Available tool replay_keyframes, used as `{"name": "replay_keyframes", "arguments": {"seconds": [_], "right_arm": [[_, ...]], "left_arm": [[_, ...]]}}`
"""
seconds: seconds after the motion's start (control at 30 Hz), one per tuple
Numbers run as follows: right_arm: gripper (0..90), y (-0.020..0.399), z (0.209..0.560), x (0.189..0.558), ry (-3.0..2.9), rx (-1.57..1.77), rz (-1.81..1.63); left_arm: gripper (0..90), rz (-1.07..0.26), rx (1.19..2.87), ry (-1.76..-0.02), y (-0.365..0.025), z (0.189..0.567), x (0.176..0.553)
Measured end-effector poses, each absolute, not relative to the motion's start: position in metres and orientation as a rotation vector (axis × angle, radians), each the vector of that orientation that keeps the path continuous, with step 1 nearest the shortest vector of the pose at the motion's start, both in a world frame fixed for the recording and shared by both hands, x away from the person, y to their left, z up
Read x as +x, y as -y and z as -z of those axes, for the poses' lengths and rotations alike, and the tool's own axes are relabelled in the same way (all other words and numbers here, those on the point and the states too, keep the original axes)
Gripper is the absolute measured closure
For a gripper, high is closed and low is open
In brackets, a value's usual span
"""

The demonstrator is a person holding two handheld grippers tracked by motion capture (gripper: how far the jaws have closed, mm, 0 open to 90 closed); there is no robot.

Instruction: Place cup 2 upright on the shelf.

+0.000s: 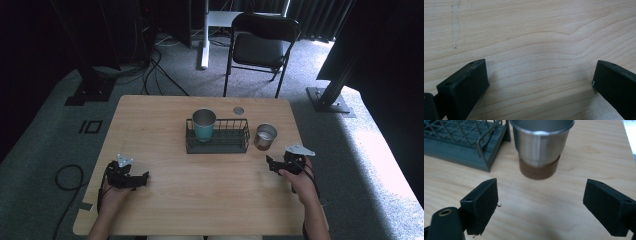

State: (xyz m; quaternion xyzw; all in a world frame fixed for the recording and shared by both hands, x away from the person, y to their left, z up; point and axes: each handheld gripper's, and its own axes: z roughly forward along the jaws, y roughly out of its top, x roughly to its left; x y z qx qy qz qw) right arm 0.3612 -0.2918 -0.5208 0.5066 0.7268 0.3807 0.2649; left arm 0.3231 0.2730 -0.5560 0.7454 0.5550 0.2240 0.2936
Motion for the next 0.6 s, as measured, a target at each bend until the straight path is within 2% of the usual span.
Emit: {"name": "replay_keyframes", "arguments": {"seconds": [0.6], "right_arm": [[12.4,0.288,0.519,0.389,-1.906,1.329,-1.115]], "left_arm": [[0.8,-0.597,1.984,-1.478,-0.273,0.556,0.323]]}}
